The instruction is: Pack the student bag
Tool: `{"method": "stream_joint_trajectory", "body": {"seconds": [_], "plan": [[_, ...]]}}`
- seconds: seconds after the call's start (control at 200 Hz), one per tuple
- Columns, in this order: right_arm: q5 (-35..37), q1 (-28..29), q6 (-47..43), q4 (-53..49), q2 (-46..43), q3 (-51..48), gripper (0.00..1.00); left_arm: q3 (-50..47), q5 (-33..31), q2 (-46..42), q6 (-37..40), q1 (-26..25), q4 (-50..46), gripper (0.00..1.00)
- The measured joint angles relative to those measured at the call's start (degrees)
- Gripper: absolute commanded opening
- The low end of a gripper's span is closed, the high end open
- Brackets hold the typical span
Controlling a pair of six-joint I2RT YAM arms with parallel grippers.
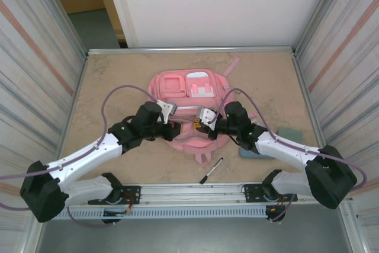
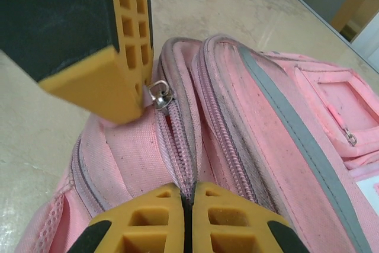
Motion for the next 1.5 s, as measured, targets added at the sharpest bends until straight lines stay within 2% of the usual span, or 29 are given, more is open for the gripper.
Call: {"method": "stream_joint_trajectory", "body": {"seconds": [0.1,0.241,0.316,0.361,0.386,0.461,0.531,0.596,0.666,0.742,0.832,0.942,0.967,0.972,0.982,0.987,0.997,1.122,1.193,1.278,1.413,1.498], "plan": [[0.0,0.0,-0.5,-0.8,0.0,0.0,0.0,0.0,1.2,-3.1,0.8,4.1,-2.3,0.0],[0.6,-0.4,-3.0,-2.2,-1.1,-0.7,0.0,-1.1,1.3,-4.5,1.6,16.9,-6.7,0.0],[1.1,-0.4,-4.1,-2.4,-1.2,-0.8,0.0,-3.0,4.6,-4.7,2.5,19.3,-6.9,0.0],[1.2,-0.4,-4.6,-2.4,-1.2,-0.8,0.0,-4.1,8.2,-4.8,3.2,19.3,-6.1,0.26],[1.2,-0.4,-4.8,-2.5,-1.2,-0.8,0.0,-4.7,10.5,-4.8,3.4,19.3,-5.5,0.35],[1.2,-0.4,-5.0,-2.5,-1.2,-0.9,0.06,-5.1,16.4,-4.4,3.4,17.7,-2.9,0.42],[1.3,-0.3,-5.5,-2.5,-1.2,-1.1,0.12,-5.1,18.9,-4.0,3.1,14.1,-0.3,0.44],[1.9,0.3,-6.1,-2.8,-1.2,-1.1,0.26,-5.0,19.0,-3.6,2.9,9.7,1.2,0.46],[2.9,1.3,-6.9,-3.0,-1.2,-1.1,0.39,-4.9,16.9,-3.4,2.1,5.2,1.7,0.46],[3.8,2.5,-7.8,-2.8,-1.2,-1.1,0.45,-4.8,12.4,-3.4,1.1,1.8,1.7,0.46],[4.6,3.8,-8.0,-2.3,-1.1,-1.1,0.48,-4.8,5.0,-3.4,-0.7,-2.1,1.6,0.46],[6.2,4.6,-7.5,-1.8,-1.8,-1.5,0.51,-5.2,-0.2,-2.7,-2.4,-5.4,2.6,0.47],[7.0,4.6,-7.0,-1.8,-2.4,-1.8,0.62,-5.3,-1.3,-2.2,-2.6,-5.9,2.8,0.47],[7.1,4.6,-6.9,-1.8,-2.5,-1.8,0.67,-5.3,-1.4,-2.1,-2.7,-6.0,2.8,0.47],[7.6,4.7,-6.8,-1.8,-2.8,-2.0,0.88,-5.3,-1.8,-1.9,-2.9,-6.3,2.8,0.48],[7.7,4.7,-6.8,-1.8,-3.0,-2.1,0.95,-5.3,-1.9,-1.8,-3.0,-6.4,2.8,0.48],[8.2,4.7,-6.2,-1.8,-3.3,-2.2,1.0,-5.3,-2.4,-1.5,-3.0,-6.6,2.8,0.48],[17.7,4.6,3.7,-2.7,-8.0,-2.6,0.99,-5.2,-9.4,2.4,-4.5,-10.6,2.1,0.51],[23.5,4.0,13.7,-6.5,-9.9,-1.1,0.99,-4.6,-13.0,5.2,-5.3,-13.0,0.7,0.51],[30.0,1.1,30.4,-17.2,-9.8,4.5,0.99,-2.1,-16.3,9.7,-6.8,-14.7,-1.8,0.51],[29.9,-7.1,47.3,-30.5,-7.5,12.9,0.98,0.3,-19.6,14.3,-9.8,-15.1,-3.0,0.45],[29.9,-8.4,53.9,-36.4,-5.4,15.8,0.95,0.3,-20.6,14.7,-10.7,-15.0,-3.2,0.36]]}}
